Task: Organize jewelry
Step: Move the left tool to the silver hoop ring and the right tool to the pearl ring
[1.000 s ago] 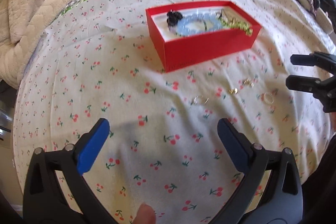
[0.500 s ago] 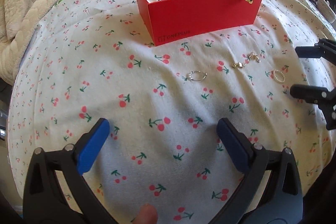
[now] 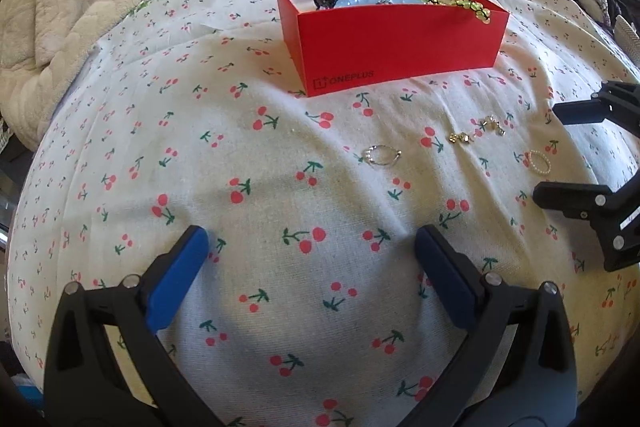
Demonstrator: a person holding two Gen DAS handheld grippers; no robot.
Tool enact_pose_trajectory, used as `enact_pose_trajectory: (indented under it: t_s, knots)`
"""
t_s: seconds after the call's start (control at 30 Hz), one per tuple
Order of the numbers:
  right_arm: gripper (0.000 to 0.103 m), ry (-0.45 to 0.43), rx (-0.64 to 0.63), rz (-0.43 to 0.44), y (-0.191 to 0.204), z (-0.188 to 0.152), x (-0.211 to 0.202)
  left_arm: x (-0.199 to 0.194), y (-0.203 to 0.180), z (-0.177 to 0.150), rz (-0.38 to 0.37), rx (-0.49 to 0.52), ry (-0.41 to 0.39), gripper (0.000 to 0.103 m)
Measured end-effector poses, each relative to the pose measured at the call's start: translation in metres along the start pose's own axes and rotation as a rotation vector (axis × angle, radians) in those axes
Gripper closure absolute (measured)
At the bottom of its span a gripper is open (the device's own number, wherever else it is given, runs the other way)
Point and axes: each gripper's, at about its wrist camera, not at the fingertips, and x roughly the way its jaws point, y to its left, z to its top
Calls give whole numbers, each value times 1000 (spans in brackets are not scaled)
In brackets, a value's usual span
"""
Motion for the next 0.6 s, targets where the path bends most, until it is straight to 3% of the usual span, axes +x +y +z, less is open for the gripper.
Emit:
enact_pose_trajectory:
  t_s: [0.27, 0.6]
  knots:
    - [15, -43, -49, -22, 12, 1, -2, 2, 1, 8, -33, 30, 10, 0]
    - [15, -51, -105, 24, 17, -2, 2, 1, -1, 14, -70, 80, -11, 0]
